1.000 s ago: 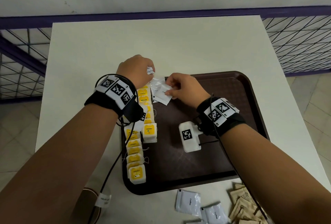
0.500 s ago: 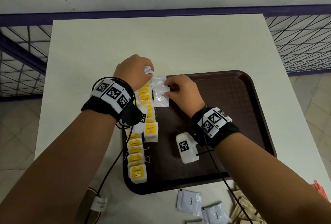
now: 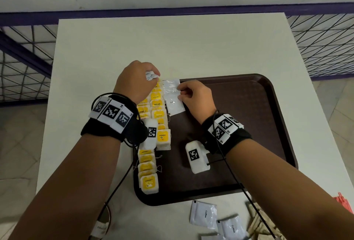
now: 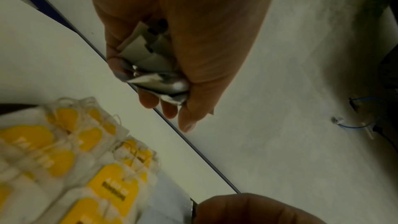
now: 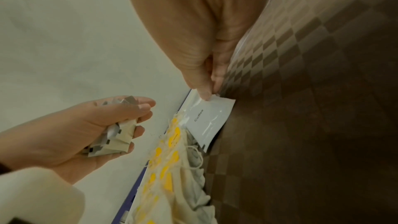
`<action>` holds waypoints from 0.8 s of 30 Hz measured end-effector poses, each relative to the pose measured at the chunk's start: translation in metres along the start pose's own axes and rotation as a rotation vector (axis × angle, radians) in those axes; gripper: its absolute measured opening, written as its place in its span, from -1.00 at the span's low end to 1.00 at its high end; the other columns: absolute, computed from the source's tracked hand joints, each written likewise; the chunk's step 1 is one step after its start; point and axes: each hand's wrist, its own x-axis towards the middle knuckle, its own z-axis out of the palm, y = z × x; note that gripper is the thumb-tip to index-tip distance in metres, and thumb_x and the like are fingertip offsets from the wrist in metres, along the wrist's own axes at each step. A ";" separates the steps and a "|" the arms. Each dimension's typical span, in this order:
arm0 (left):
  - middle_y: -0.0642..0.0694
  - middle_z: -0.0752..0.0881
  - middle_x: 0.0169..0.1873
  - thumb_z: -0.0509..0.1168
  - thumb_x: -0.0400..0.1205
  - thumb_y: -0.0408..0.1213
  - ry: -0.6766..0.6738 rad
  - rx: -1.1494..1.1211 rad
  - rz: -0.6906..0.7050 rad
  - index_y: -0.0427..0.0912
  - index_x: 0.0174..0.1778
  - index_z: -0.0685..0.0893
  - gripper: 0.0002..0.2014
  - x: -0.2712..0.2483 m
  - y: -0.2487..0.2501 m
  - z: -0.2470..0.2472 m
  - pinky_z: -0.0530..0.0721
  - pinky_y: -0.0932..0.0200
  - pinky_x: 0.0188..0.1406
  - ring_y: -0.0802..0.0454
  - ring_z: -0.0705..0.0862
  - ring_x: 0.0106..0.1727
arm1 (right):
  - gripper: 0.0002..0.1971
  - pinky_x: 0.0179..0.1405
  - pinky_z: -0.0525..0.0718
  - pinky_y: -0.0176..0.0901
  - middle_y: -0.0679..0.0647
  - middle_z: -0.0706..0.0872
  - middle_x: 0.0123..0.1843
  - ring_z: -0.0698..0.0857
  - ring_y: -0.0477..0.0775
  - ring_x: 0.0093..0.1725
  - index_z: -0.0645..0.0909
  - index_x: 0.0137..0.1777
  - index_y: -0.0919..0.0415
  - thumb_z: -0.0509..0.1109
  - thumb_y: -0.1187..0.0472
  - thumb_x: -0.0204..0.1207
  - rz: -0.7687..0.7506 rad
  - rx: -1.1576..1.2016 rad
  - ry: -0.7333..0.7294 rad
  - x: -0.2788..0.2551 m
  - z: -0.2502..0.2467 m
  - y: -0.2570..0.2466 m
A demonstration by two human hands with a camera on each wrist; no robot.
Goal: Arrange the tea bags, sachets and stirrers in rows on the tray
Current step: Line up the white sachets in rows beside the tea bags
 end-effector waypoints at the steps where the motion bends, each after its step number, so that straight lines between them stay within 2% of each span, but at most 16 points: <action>1: -0.14 0.71 -0.02 0.33 0.53 -0.28 0.003 -0.002 -0.003 -0.05 -0.06 0.76 -0.86 -0.001 0.000 0.000 0.48 0.22 -0.02 -0.06 0.65 0.04 | -0.77 0.04 0.66 -0.12 0.17 0.73 -0.06 0.70 0.10 -0.10 0.71 -0.03 0.30 0.46 0.48 0.31 -0.002 -0.004 0.008 0.001 0.000 0.000; 4: -0.16 0.70 -0.02 0.33 0.53 -0.30 0.003 -0.013 0.000 -0.08 -0.04 0.77 -0.85 -0.004 0.000 0.000 0.50 0.20 0.00 -0.08 0.65 0.05 | -0.78 0.03 0.57 -0.32 0.15 0.74 -0.03 0.68 0.06 -0.05 0.71 -0.01 0.29 0.51 0.37 0.33 0.011 -0.032 0.034 0.001 -0.002 0.000; 7: -0.17 0.70 -0.01 0.34 0.54 -0.31 0.012 -0.019 0.001 -0.09 -0.03 0.77 -0.85 -0.007 0.000 0.001 0.50 0.20 0.02 -0.07 0.64 0.06 | -0.76 -0.03 0.46 -0.51 0.12 0.74 0.01 0.68 0.00 -0.08 0.69 0.05 0.27 0.50 0.29 0.38 0.057 -0.045 -0.002 0.000 -0.002 0.001; 12: -0.13 0.73 -0.03 0.33 0.54 -0.30 0.021 -0.049 -0.012 -0.09 -0.05 0.76 -0.86 -0.008 -0.001 -0.002 0.45 0.26 -0.03 -0.04 0.64 0.06 | -0.78 -0.05 0.49 -0.50 0.10 0.76 -0.02 0.67 -0.05 -0.16 0.67 0.06 0.27 0.47 0.29 0.41 0.085 -0.031 -0.024 -0.004 -0.001 0.002; 19: -0.15 0.74 -0.02 0.33 0.55 -0.31 0.030 -0.065 -0.007 -0.13 -0.05 0.76 -0.87 -0.010 -0.002 -0.002 0.42 0.29 -0.04 -0.01 0.63 0.04 | -0.79 -0.12 0.44 -0.69 0.08 0.76 -0.05 0.63 -0.13 -0.19 0.68 0.04 0.26 0.48 0.29 0.41 0.093 -0.031 -0.018 -0.006 -0.001 0.003; 24: -0.14 0.73 -0.02 0.33 0.56 -0.30 0.045 -0.070 -0.018 -0.13 -0.04 0.76 -0.86 -0.011 -0.001 -0.002 0.42 0.31 -0.04 0.00 0.63 0.05 | -0.78 -0.07 0.42 -0.56 0.07 0.76 -0.03 0.67 -0.10 -0.14 0.68 0.05 0.24 0.48 0.26 0.41 0.104 -0.038 -0.023 -0.008 -0.002 0.003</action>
